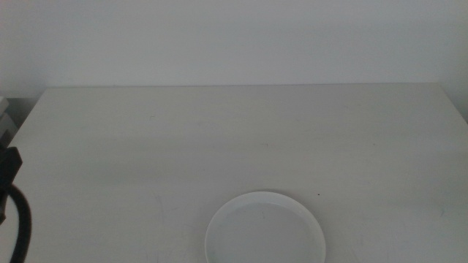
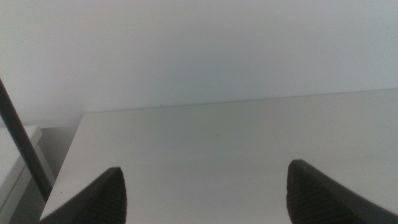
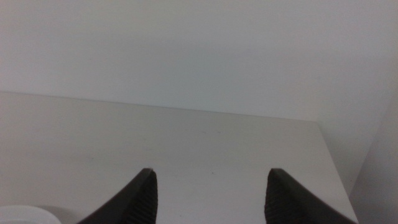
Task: Stack the three bowls on top of each other.
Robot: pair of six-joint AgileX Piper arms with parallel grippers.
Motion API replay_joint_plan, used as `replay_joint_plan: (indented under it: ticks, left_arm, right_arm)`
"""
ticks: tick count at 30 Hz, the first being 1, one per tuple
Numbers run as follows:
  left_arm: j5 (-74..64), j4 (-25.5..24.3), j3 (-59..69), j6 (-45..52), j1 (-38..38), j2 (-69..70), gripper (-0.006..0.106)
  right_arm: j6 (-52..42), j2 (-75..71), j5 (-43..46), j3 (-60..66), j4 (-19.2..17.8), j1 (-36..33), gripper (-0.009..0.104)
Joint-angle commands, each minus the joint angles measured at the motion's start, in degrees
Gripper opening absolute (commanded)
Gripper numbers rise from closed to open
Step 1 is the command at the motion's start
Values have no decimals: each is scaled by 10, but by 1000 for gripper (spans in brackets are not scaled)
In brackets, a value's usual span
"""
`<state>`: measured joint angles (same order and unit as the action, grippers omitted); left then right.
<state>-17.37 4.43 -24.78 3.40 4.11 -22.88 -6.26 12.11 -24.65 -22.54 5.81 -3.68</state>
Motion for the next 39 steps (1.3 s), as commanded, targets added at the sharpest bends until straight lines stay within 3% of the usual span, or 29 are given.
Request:
replay_joint_plan:
  ticks: [1,18,39]
  left_arm:
    - [43,5,-10,-5,-1,7,86]
    - [48,-7,236,-5,-1,246,86]
    - [14,-7,263,-5,-1,245,86]
  right_arm:
    - [-4,4,50,-8,-12,3,45]
    - [-4,-143,42,170,-13,6,45]
    - [-5,-143,61,238,-14,6,45]
